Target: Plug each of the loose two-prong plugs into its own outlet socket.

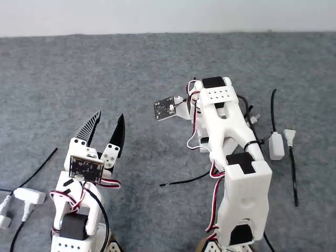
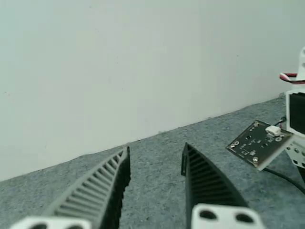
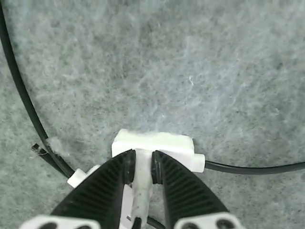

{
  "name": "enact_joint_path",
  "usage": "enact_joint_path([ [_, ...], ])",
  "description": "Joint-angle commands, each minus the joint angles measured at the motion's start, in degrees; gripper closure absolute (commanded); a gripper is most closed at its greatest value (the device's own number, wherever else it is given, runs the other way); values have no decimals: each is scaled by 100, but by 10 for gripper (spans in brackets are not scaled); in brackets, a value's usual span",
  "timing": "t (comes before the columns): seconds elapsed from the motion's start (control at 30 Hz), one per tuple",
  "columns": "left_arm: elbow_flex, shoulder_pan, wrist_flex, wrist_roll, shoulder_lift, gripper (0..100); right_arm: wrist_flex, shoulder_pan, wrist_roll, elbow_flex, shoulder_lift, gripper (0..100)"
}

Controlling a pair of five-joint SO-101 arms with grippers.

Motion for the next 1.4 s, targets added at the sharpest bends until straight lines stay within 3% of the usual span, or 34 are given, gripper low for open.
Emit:
enact_joint_path([
  [0.0, -40, 26, -185, -35, -26, 812, -13, 31, -325, 9, 409, 989],
  [0.17, 127, 26, -440, -35, -18, 812, 251, 66, -422, -97, 145, 974],
  [0.43, 303, 360, -475, -44, -9, 812, 1376, -171, -659, -949, -602, 743],
  [0.57, 330, 492, -466, -26, -9, 812, 1965, -312, -712, -1451, -1095, 677],
  [0.9, 338, 712, -290, -18, -9, 812, 1938, -400, -1987, -1969, -3442, 663],
  [1.07, 321, 905, -211, 70, -9, 812, 1947, -356, -3033, -1899, -4831, 663],
  [1.2, 295, 1354, 123, 97, -9, 811, 1947, -75, -3982, -1125, -5903, 663],
  [1.37, 163, 1943, 510, 88, -9, 810, 1930, 251, -4510, 765, -7389, 663],
])
